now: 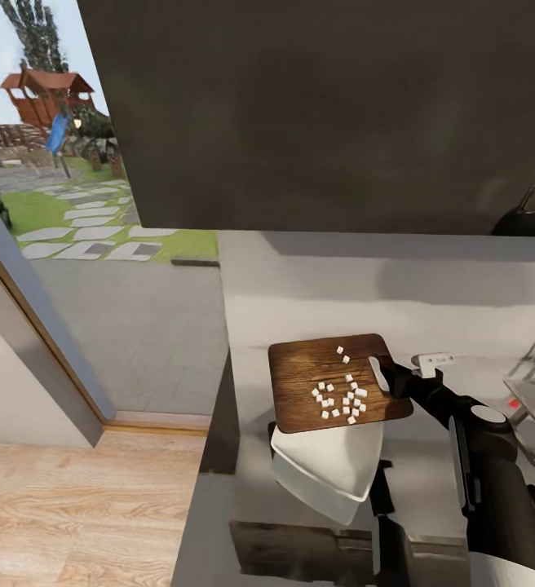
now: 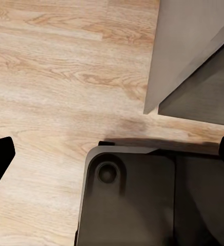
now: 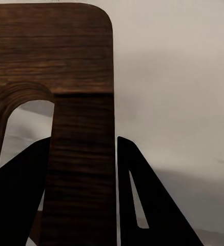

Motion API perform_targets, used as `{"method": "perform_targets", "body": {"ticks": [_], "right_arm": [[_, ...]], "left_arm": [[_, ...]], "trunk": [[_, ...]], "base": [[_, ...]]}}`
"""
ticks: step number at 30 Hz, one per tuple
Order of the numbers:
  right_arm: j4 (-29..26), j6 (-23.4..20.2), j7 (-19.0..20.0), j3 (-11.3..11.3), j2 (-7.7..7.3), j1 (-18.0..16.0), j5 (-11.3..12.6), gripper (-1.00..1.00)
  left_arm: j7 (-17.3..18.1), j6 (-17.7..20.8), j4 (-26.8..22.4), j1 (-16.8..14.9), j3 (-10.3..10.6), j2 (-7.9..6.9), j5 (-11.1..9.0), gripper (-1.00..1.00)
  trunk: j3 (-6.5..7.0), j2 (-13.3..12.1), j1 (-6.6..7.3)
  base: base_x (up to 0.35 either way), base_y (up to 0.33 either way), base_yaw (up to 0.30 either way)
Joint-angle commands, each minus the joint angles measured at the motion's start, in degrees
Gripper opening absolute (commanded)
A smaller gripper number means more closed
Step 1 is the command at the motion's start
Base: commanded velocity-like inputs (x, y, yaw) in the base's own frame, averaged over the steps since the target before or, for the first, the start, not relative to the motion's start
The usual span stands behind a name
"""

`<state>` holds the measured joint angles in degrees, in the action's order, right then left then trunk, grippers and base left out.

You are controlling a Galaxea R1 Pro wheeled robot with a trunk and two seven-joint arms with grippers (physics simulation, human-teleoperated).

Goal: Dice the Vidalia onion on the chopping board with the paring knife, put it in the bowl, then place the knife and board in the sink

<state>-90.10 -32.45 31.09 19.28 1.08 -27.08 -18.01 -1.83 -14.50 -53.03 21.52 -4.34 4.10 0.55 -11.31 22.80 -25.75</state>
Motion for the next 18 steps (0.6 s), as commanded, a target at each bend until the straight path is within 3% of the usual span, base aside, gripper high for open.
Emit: {"method": "perform_targets", "body": {"ticks": [1, 18], "right_arm": [[-0.1, -0.2, 0.6, 0.1, 0.06, -0.1, -0.5, -1.00], [-0.1, 0.4, 0.8, 0.2, 0.12, -0.1, -0.4, -1.00]], "left_arm": [[-0.1, -0.1, -0.1, 0.0, -0.1, 0.04, 0.1, 1.00], [-0.1, -0.1, -0.1, 0.0, -0.1, 0.04, 0.1, 1.00]], "trunk": [[-0.10, 0.1, -0.04], [-0.10, 0.1, -0.04]], "base": [[0.005, 0.003, 0.000], [0.000, 0.000, 0.000]]}}
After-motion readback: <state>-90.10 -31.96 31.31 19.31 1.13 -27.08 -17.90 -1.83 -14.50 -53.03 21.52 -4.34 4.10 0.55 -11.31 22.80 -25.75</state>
